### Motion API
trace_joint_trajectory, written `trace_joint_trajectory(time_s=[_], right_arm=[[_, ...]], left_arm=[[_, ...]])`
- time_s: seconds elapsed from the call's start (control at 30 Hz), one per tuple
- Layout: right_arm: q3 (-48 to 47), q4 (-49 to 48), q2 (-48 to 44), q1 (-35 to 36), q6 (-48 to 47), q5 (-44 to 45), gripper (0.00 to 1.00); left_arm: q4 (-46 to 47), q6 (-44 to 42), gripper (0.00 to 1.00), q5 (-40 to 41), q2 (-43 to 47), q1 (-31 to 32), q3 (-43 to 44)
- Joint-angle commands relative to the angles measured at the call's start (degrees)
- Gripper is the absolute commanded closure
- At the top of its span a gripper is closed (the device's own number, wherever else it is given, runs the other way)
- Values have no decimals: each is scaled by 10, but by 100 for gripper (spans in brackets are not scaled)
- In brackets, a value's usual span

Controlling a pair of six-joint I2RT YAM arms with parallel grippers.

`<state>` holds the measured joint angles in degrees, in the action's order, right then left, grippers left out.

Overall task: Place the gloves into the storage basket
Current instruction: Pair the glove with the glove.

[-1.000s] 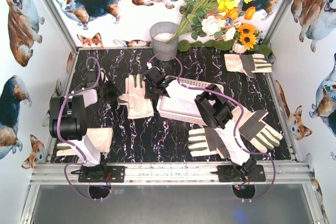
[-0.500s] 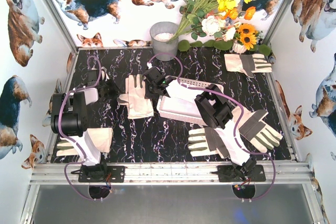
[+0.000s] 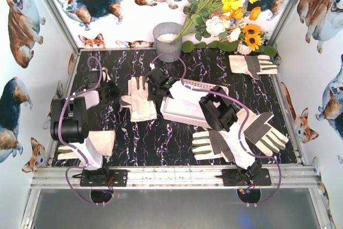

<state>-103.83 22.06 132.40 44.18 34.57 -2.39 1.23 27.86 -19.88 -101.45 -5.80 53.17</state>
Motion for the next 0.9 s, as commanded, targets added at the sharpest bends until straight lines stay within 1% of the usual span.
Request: trace_joint_trajectory(time_s=[0.0, 0.2, 0.4, 0.57, 0.87], right_arm=[[-37, -3, -2, 0, -3, -6, 100], [-36, -7, -21, 0, -10, -3, 100], [-40, -7, -19, 0, -13, -12, 100], [-41, -6, -13, 1, -12, -13, 100], [-44, 4, 12, 1, -14, 5, 100]], left_arm=[[2, 3, 100, 15, 43, -6, -15], [-2, 4, 100, 38, 74, -6, -29], [-16, -1, 100, 65, 98, -6, -37], [-27, -6, 100, 80, 87, -8, -33], [-2, 1, 100, 63, 39, -8, -32]])
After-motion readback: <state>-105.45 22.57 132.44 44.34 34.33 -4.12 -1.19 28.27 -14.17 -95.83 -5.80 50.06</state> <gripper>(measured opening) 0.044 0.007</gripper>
